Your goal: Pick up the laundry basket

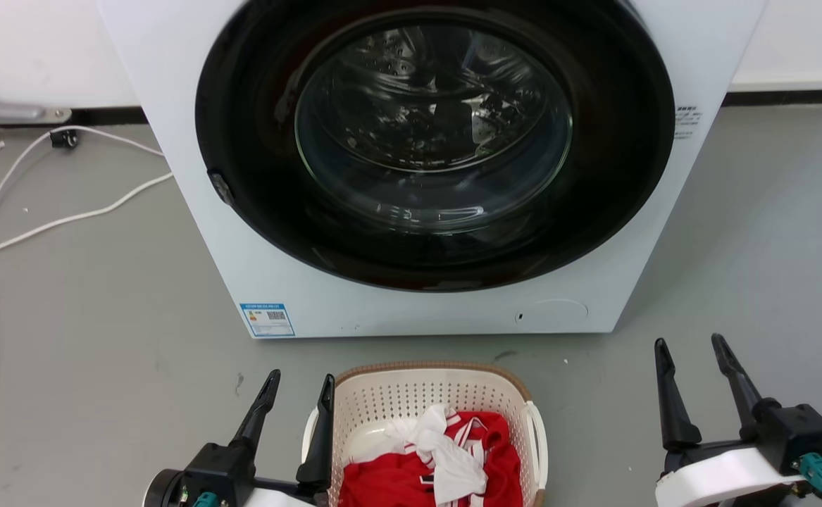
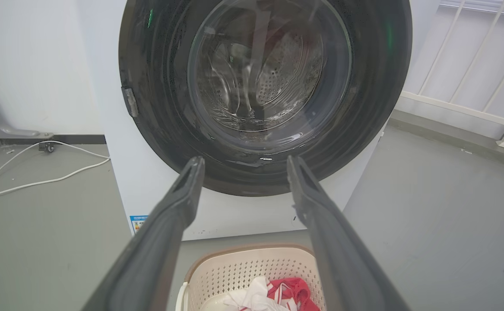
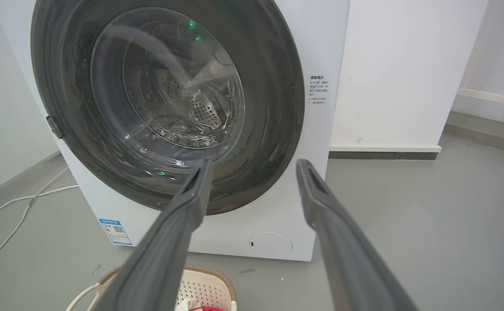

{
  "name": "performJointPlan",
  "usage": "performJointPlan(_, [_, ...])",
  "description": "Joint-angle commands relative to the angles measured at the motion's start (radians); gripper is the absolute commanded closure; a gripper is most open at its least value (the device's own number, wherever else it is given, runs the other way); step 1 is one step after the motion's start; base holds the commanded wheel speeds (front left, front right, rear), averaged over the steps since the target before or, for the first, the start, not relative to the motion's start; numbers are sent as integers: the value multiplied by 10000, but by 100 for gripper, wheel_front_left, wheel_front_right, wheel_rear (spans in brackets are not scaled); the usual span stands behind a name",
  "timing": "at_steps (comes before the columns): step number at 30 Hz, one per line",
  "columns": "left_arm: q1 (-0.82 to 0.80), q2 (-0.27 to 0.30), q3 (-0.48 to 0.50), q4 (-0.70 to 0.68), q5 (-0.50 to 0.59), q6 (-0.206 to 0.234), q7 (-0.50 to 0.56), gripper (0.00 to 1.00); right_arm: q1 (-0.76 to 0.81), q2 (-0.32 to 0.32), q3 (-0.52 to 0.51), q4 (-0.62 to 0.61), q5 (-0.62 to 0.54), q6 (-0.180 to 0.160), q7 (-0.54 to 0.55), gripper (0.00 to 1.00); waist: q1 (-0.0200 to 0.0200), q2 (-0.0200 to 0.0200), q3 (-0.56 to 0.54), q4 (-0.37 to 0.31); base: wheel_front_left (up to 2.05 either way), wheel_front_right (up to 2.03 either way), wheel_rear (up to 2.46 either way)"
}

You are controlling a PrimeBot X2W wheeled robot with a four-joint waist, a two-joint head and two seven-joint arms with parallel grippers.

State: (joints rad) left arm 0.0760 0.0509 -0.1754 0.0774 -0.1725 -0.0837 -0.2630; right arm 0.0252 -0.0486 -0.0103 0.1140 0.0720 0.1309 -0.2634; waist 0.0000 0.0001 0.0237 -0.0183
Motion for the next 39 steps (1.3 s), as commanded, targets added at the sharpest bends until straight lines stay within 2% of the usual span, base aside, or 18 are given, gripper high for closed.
performJointPlan(1, [47,-9,18,32,-37,35,-28,0,-11,-30,18,68,78,-3,-21,0,0,-1,86,-5,0,0,0])
performJointPlan(6, [-250,-7,140,154,-141,117,-28,0,-370,-27,147,136,266,-3,-21,0,0,-1,728,-51,0,0,0])
performJointPlan(14, [-1211,-8,414,685,139,-34,-26,0,-1131,-25,160,109,332,-3,-21,0,0,-1,2490,-132,0,0,0])
performJointPlan(20, [-2297,9,1069,1539,425,-154,-28,0,-1953,-25,195,503,244,-3,-21,0,0,-1,3865,-317,0,0,0])
performJointPlan(25, [-3308,315,1468,2798,549,-271,-26,0,-2892,-21,283,1111,560,-5,-21,0,0,-1,4812,-450,0,0,0])
performJointPlan(29, [-4200,600,1505,4134,590,-358,-26,0,-3614,-21,452,1843,509,-5,-21,0,0,-1,5368,-501,0,0,0])
performJointPlan(31, [-4647,749,1404,4820,612,-385,-26,0,-3967,-15,576,2462,449,-5,-19,0,0,-1,5589,-496,0,0,0])
performJointPlan(34, [-5342,1003,1242,5937,560,-434,-26,0,-4649,-12,1031,3520,1143,-5,130,0,0,-1,5939,-532,0,0,0])
performJointPlan(39, [-6656,1270,818,7636,340,-458,245,0,-5901,-22,1466,5176,1047,-5,703,0,0,-1,6543,-503,0,0,0])
